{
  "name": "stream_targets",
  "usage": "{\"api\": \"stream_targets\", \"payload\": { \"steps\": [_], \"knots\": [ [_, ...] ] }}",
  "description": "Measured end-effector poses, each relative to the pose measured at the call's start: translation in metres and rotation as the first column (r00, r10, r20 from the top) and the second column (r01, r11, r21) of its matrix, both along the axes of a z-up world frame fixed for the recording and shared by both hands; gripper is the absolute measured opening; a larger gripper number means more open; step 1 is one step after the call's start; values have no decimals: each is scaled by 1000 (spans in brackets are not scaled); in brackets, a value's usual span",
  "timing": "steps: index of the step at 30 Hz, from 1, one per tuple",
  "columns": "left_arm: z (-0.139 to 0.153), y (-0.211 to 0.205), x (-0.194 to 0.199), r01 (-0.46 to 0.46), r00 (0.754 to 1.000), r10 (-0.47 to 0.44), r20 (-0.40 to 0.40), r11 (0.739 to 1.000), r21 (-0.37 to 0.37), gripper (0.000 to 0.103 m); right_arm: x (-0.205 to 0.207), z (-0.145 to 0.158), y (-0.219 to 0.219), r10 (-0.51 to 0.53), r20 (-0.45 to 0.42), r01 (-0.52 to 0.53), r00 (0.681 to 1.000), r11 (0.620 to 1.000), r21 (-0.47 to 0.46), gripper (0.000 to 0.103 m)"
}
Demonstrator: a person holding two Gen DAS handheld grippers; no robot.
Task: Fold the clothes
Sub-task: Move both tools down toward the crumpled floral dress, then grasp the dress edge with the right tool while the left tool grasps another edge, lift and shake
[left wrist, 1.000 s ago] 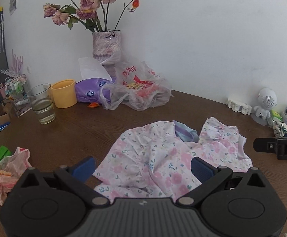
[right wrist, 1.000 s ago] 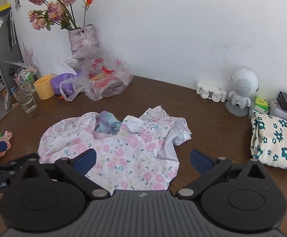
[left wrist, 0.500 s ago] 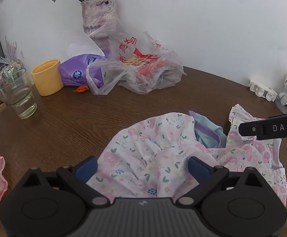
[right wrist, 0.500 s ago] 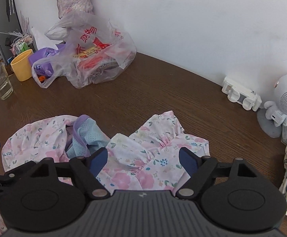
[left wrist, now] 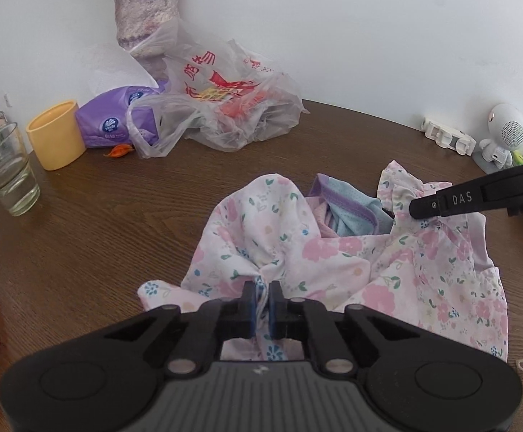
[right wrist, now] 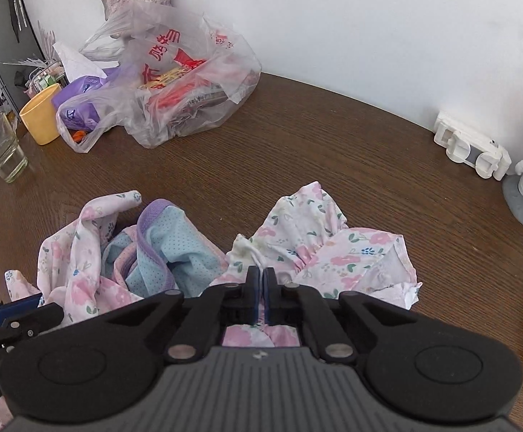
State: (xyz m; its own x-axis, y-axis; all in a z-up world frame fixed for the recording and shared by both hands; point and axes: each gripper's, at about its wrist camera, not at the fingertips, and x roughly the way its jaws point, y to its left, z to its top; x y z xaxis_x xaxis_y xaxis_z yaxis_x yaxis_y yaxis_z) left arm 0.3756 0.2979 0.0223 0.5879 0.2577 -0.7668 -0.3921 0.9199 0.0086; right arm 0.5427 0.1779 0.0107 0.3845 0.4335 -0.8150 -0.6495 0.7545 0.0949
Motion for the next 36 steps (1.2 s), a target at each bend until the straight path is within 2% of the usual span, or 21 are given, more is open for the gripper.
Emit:
{"api": "stream_targets", "payload": {
  "steps": [4,6,9,11,14,17,20,24,25,26,29,32,34,36],
  "knots": [
    [20,-11,-7,36,999,-37,25,998,57,2,-11,18,-7,7,37,-7,999,1000,-15,1],
    [35,-19,-12,54,997,-58,50,995,84,2,-19,37,-17,9,66,-8,998,1000,-8,0],
    [71,-34,-23,74,988,-90,122,989,124,2,-38,83,-48,-22,137,16,990,999,45,0],
    [106,-48,-30,90,972,-121,202,984,153,1,-52,118,-72,-51,189,35,981,995,91,0],
    [168,-76,-43,104,924,-169,343,974,201,1,-74,171,-110,-105,265,63,959,984,164,0],
    [230,-117,-76,113,832,-250,495,950,291,1,-110,228,-165,-205,352,109,913,955,275,0],
    [249,-164,-121,134,769,-357,531,901,412,1,-158,227,-225,-224,392,126,892,957,260,0],
    [200,-221,-182,256,755,-477,450,846,467,1,-222,226,-305,-248,445,151,861,958,242,0],
    [175,-231,-199,296,764,-486,425,848,439,1,-238,226,-325,-253,457,157,852,958,238,0],
    [149,-239,-210,320,787,-478,391,857,404,1,-253,218,-343,-255,457,165,852,959,229,0],
    [73,-258,-235,393,844,-459,278,881,262,1,-293,141,-381,-245,349,193,904,965,176,0],
    [26,-266,-250,422,873,-444,202,895,147,1,-326,67,-417,-291,202,259,935,951,169,0],
    [13,-272,-263,423,878,-441,186,897,128,1,-352,33,-441,-338,128,310,932,930,198,0],
    [7,-276,-272,425,880,-440,179,897,119,1,-373,16,-457,-367,93,339,926,913,226,0]
  ]
}}
